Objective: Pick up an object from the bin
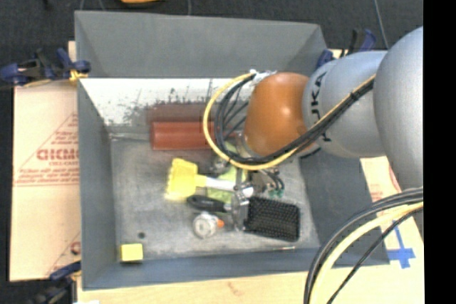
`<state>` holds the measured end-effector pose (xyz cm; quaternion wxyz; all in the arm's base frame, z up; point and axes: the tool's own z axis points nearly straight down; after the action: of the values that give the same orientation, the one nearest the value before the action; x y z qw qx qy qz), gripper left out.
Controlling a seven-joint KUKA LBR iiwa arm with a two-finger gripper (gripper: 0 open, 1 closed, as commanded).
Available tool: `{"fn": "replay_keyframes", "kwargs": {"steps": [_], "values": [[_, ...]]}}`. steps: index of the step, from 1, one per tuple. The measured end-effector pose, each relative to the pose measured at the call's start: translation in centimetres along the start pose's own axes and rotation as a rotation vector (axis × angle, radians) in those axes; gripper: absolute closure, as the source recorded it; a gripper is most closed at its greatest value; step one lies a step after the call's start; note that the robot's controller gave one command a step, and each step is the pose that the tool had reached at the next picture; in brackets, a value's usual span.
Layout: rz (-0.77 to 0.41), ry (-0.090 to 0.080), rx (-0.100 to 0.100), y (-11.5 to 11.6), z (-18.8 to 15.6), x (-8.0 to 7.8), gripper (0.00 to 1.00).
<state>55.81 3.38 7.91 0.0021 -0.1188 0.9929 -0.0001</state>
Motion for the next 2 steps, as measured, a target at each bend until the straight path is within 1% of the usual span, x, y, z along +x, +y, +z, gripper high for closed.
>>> {"fn": "replay_keyframes", "kwargs": {"steps": [1, 2], "values": [[0.013, 0.001, -0.001, 1.2, -0.1, -0.5, 0.0], [-0.13, -0.002, 0.0, -0.4, 0.4, -1.1, 0.0]]}}
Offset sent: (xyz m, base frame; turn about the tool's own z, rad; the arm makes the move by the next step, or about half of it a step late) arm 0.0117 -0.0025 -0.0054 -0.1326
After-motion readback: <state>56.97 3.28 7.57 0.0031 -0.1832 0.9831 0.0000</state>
